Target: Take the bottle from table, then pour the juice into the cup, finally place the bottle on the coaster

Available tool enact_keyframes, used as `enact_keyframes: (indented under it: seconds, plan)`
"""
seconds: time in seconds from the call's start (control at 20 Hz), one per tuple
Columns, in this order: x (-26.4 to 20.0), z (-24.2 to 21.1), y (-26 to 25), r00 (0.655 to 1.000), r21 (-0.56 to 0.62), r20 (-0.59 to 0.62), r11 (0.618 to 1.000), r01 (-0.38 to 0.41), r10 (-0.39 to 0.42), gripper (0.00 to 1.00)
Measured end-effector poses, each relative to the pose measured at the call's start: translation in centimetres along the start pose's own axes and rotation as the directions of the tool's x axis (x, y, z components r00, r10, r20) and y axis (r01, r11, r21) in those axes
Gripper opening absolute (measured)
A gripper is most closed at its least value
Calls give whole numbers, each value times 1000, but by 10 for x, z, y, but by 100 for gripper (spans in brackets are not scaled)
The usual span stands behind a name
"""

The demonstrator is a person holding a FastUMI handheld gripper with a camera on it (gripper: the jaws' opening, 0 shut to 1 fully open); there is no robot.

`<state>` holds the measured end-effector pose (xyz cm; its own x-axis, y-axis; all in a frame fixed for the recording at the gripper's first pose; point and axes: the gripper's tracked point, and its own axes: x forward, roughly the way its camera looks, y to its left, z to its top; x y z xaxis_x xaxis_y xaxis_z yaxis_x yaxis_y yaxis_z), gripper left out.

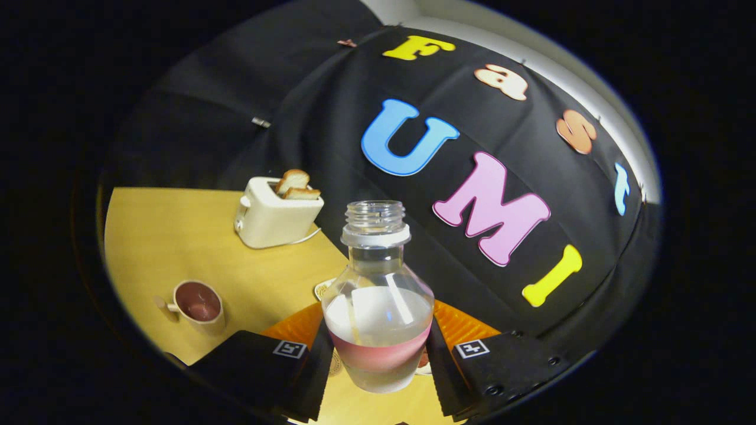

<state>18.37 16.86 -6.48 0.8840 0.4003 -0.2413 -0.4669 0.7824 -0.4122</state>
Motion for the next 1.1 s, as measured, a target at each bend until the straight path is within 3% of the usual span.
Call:
enact_keyframes:
  seconds: [0.15, 0.3, 0.55, 0.75, 0.9, 1.1]
  plan:
    - [11, -8, -17, 998, 249, 57, 968, -5, -10, 76]
    - [23, -35, -30, 993, 397, 102, 918, 9, -54, 76]
    - [53, -103, -1, 996, 456, 78, 890, -5, -35, 75]
    - [76, -130, 13, 996, 524, 78, 852, -10, -36, 76]
    - [88, -150, 17, 996, 503, 70, 864, 6, -48, 76]
    - [90, -157, 28, 996, 519, 88, 855, -22, -28, 76]
